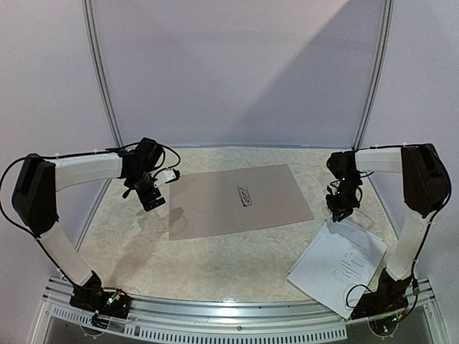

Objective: Put the files into the folder
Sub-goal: Pick up the file from the center of the board, then pass from the right arm to the left, then pass from the left arm to the right, then pass from the right arm to the left

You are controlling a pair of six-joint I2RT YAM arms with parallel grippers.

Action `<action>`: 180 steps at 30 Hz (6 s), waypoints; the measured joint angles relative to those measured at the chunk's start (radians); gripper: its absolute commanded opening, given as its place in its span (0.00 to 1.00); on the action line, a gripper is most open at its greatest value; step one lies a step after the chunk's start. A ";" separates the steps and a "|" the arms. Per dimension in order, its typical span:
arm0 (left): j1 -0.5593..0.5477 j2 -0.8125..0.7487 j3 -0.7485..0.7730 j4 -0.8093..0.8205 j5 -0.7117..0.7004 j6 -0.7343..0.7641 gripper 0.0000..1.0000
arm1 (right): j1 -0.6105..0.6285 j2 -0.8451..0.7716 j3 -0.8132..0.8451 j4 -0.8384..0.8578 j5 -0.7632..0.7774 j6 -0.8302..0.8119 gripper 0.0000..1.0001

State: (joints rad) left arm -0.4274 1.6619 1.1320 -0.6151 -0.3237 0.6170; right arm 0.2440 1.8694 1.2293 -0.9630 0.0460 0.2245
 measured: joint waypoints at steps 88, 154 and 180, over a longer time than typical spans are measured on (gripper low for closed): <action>-0.431 0.882 1.260 -0.357 0.816 -0.533 0.00 | 0.033 -0.541 -0.378 0.217 -0.245 0.307 0.80; -0.420 0.975 1.422 -0.397 0.893 -0.544 0.72 | 0.031 -0.616 -0.298 0.297 -0.192 0.438 0.00; -0.106 0.448 1.136 -0.523 1.111 -0.230 1.00 | 0.382 -0.241 0.776 -0.203 -0.348 -0.161 0.00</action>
State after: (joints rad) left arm -0.5339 2.1101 2.2677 -1.1378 0.7876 0.3874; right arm 0.6262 1.6283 2.0048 -1.1656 -0.3023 0.0631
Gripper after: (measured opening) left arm 0.995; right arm 0.007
